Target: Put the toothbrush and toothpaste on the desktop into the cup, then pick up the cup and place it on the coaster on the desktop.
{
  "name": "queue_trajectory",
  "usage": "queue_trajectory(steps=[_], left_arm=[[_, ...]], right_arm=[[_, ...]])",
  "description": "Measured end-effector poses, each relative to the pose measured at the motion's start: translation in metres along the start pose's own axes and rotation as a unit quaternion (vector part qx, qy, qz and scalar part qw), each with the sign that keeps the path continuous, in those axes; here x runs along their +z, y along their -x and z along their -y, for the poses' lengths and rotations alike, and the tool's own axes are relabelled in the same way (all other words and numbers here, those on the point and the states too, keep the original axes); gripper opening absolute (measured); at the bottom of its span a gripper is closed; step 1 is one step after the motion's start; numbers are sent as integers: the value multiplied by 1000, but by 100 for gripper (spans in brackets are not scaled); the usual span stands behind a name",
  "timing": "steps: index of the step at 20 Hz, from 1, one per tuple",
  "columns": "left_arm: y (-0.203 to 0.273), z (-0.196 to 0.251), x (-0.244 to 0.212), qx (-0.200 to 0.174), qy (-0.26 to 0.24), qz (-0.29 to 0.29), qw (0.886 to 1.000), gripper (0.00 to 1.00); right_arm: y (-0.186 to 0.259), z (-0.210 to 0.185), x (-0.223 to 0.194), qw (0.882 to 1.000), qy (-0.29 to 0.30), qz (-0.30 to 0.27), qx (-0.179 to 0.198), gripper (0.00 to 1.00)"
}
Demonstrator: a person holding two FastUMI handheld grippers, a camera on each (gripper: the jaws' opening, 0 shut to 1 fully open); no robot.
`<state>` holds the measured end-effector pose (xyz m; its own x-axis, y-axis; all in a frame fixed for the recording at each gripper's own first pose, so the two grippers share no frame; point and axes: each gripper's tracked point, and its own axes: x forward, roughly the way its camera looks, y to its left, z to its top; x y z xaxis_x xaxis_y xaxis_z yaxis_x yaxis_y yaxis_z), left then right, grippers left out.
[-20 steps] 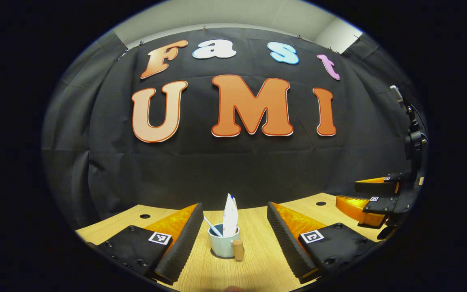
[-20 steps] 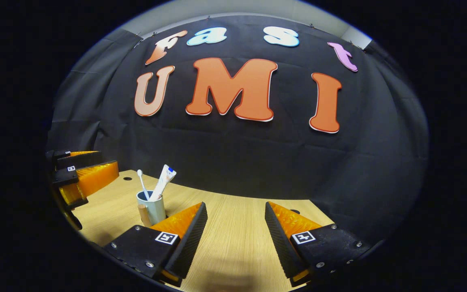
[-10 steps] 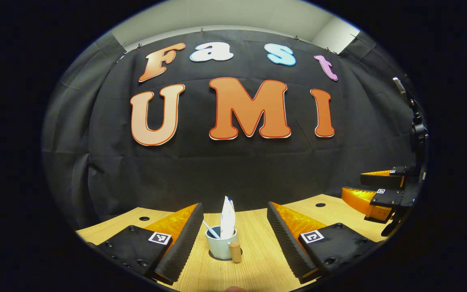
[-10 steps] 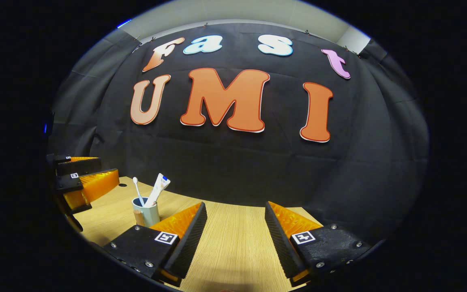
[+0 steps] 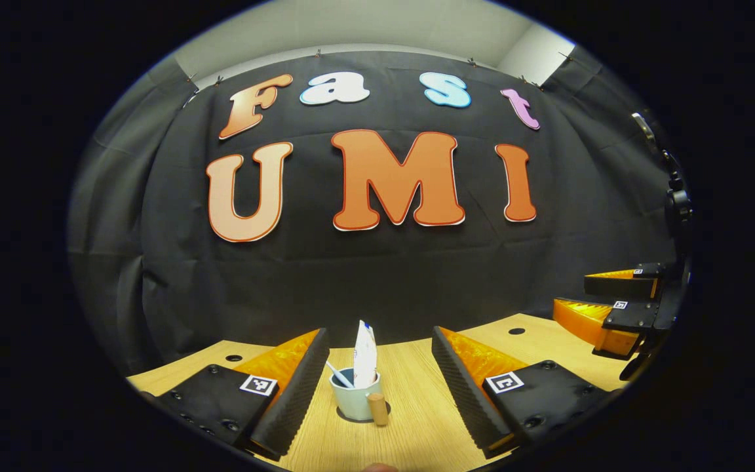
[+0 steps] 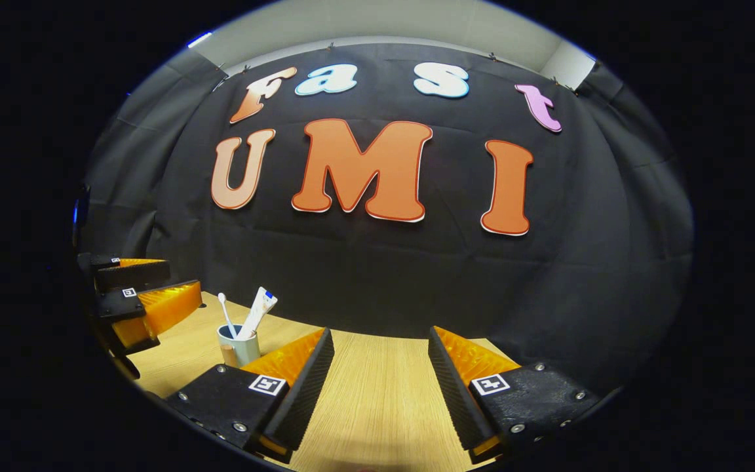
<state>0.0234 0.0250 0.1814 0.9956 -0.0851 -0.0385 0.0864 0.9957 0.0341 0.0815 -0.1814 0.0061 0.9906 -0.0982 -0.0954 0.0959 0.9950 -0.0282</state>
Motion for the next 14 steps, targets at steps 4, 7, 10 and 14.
queue_trajectory(steps=[4,7,10,14], left_arm=[[2,-2,-1,3,3,0,1000,100],[2,-5,-1,7,4,1,1000,100],[5,-5,-2,9,10,1,1000,100],[5,-8,0,14,11,5,1000,100]], right_arm=[[3,2,2,1000,-5,-1,-2,88],[4,4,2,1000,-5,-1,-4,88],[4,1,1,1000,-9,-4,2,88],[5,2,3,1000,-9,-2,3,88]])
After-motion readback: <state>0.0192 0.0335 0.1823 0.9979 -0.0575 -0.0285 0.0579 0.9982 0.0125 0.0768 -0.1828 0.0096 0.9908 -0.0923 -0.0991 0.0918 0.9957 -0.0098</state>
